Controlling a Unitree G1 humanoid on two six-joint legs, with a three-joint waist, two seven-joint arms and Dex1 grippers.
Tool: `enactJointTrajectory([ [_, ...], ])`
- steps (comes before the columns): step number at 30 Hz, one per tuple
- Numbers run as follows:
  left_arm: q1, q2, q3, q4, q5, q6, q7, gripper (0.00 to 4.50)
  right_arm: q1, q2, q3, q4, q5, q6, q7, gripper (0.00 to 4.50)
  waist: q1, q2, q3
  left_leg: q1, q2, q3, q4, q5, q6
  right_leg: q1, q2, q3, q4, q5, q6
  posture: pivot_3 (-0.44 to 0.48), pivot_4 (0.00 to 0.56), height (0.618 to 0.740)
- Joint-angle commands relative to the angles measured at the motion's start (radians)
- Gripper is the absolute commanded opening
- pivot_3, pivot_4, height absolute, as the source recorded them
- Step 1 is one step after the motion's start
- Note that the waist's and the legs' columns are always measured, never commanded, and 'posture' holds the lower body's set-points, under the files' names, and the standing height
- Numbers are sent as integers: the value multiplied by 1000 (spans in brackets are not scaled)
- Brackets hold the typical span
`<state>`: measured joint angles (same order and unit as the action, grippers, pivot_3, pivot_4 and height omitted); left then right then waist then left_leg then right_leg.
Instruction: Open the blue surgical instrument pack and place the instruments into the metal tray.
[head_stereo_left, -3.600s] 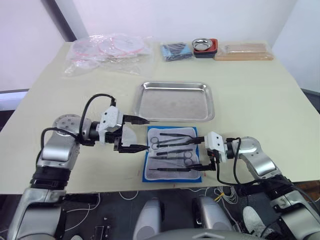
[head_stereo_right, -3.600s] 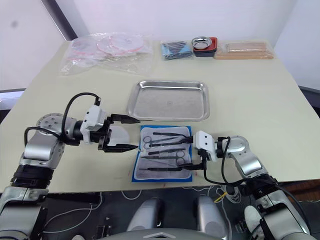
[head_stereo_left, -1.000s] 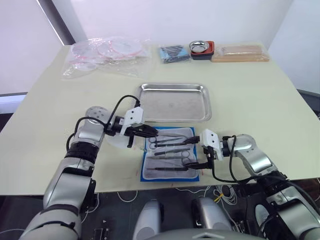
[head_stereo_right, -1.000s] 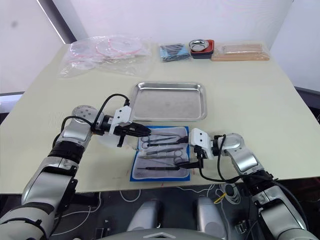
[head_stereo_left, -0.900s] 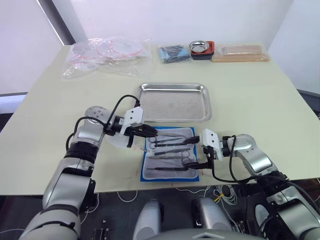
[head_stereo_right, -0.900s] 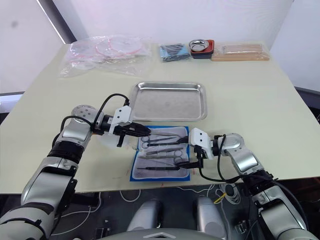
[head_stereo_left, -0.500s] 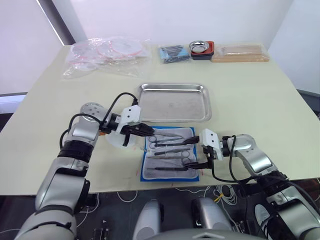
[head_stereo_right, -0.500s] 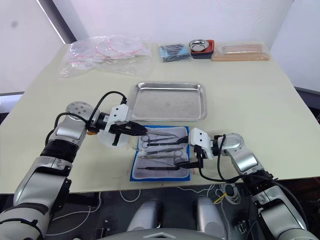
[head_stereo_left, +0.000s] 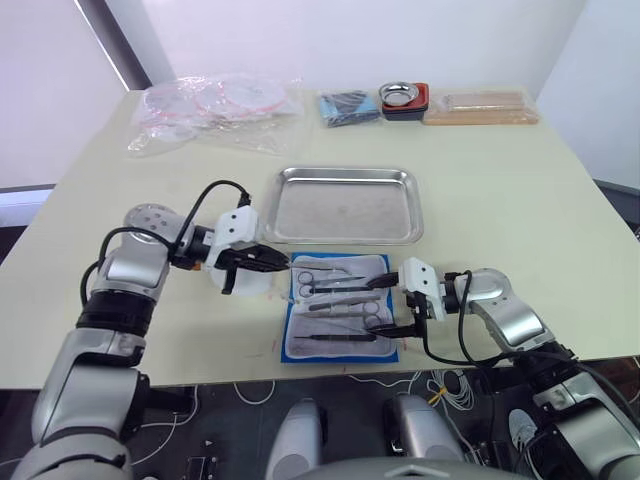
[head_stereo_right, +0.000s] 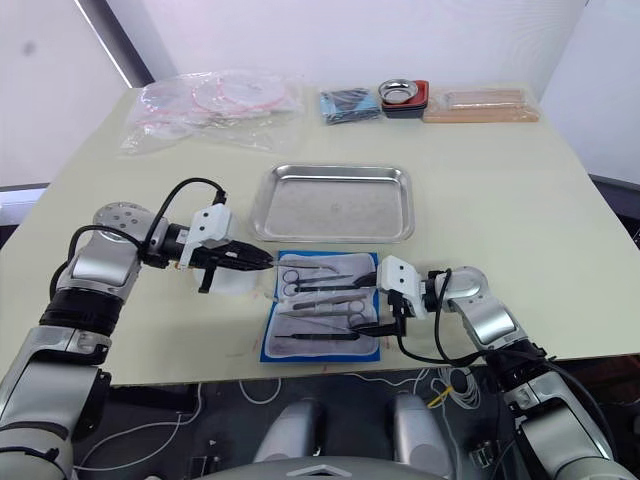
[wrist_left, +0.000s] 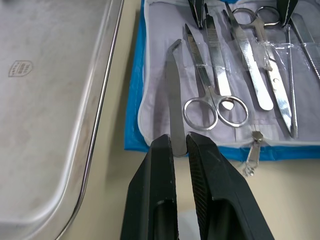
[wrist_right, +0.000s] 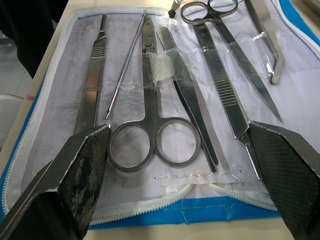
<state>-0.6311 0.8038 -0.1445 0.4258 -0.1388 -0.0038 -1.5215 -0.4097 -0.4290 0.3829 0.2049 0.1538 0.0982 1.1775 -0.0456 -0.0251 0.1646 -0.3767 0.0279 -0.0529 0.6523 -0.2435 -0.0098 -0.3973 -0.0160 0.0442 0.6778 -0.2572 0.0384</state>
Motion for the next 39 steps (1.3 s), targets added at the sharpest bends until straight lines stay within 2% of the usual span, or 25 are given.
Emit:
enactJointTrajectory([
  [1, 12, 31, 41, -59, -30, 24, 8, 100, 55, -26, 75, 117, -100, 86, -18, 4500, 0, 0, 0, 0, 0, 0, 0, 0, 0, 0, 0, 0, 0, 0, 0, 0, 150, 740],
  [25, 141, 134, 122, -183, -92, 104, 42, 100, 58, -15, 79, 133, -108, 72, -29, 4500, 1, 0, 0, 0, 4, 1, -2, 0, 0, -1, 0, -1, -2, 0, 0, 0, 150, 740],
  [39, 246, 158, 238, -315, -186, 223, 122, 100, 67, -13, 81, 126, -108, 74, -35, 4500, 1, 0, 0, 0, 8, 3, -5, 0, 0, 0, -2, -2, -9, 0, 0, 0, 150, 740],
])
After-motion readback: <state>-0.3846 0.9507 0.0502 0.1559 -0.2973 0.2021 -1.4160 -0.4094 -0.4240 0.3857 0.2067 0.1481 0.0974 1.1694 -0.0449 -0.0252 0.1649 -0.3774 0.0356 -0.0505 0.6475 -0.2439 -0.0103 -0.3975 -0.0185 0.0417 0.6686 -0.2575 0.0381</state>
